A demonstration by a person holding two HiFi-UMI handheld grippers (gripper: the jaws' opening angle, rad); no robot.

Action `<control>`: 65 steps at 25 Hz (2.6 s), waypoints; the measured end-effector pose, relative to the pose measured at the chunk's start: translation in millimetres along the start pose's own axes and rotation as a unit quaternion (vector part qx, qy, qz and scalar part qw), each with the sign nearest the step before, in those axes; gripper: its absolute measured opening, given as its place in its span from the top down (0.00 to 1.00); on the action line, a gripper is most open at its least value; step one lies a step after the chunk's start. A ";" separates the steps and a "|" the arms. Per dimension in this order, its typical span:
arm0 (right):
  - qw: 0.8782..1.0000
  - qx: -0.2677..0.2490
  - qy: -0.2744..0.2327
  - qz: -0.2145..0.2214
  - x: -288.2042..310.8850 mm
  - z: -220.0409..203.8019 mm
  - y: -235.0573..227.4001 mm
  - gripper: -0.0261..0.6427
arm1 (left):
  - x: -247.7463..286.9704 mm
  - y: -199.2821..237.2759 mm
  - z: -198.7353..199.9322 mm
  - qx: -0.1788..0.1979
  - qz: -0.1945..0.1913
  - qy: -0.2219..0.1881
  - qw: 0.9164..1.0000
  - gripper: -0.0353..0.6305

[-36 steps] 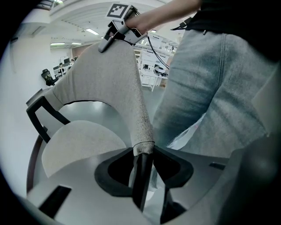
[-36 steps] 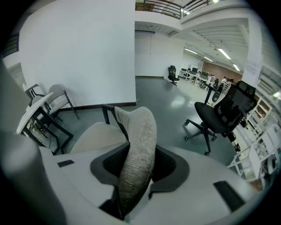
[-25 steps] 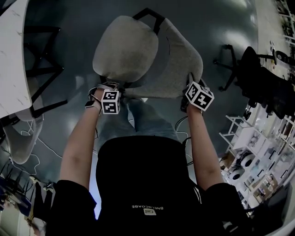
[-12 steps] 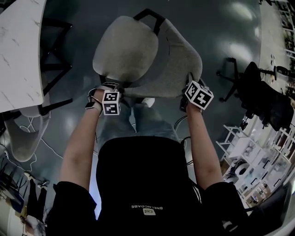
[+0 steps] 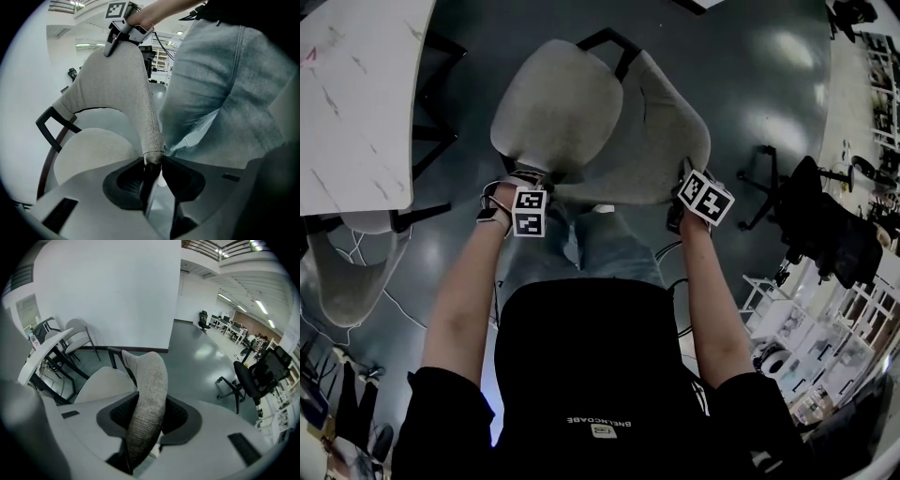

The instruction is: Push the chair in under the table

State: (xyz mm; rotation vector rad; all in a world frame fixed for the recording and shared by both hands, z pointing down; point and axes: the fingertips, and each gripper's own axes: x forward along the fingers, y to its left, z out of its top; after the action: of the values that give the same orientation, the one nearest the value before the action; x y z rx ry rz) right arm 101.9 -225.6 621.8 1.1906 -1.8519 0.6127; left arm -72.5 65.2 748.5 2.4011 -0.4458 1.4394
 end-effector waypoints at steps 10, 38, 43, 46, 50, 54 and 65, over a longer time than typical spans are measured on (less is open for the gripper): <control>1.000 -0.026 -0.003 0.018 12.8 22.3 45.7 0.74 | -18.6 12.3 -33.0 -0.029 0.020 0.001 0.999 0.76; 0.993 -0.078 -0.001 0.088 55.0 94.4 165.9 0.75 | -60.8 56.0 -110.8 -0.199 0.065 0.019 0.978 0.73; 0.992 -0.089 0.002 0.091 60.1 101.5 186.9 0.75 | -68.3 60.3 -126.0 -0.217 0.074 0.023 0.973 0.72; 0.991 -0.095 0.004 0.093 64.1 107.0 200.2 0.75 | -72.3 64.2 -136.2 -0.232 0.083 0.031 0.969 0.71; 0.988 -0.116 0.002 0.105 69.0 116.7 224.5 0.75 | -79.9 70.1 -152.4 -0.256 0.090 0.048 0.961 0.71; 0.985 -0.132 -0.002 0.113 73.8 128.2 244.3 0.75 | -84.7 75.0 -162.9 -0.279 0.081 0.064 0.955 0.71; 0.976 -0.169 -0.007 0.137 83.5 144.4 286.3 0.75 | -92.0 79.3 -183.9 -0.326 0.090 0.083 0.937 0.71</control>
State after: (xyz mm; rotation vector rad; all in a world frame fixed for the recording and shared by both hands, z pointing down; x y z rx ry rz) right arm -228.4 -252.1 624.4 0.7261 -2.0519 0.4126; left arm -292.2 79.0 757.4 1.7320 -0.9488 1.2819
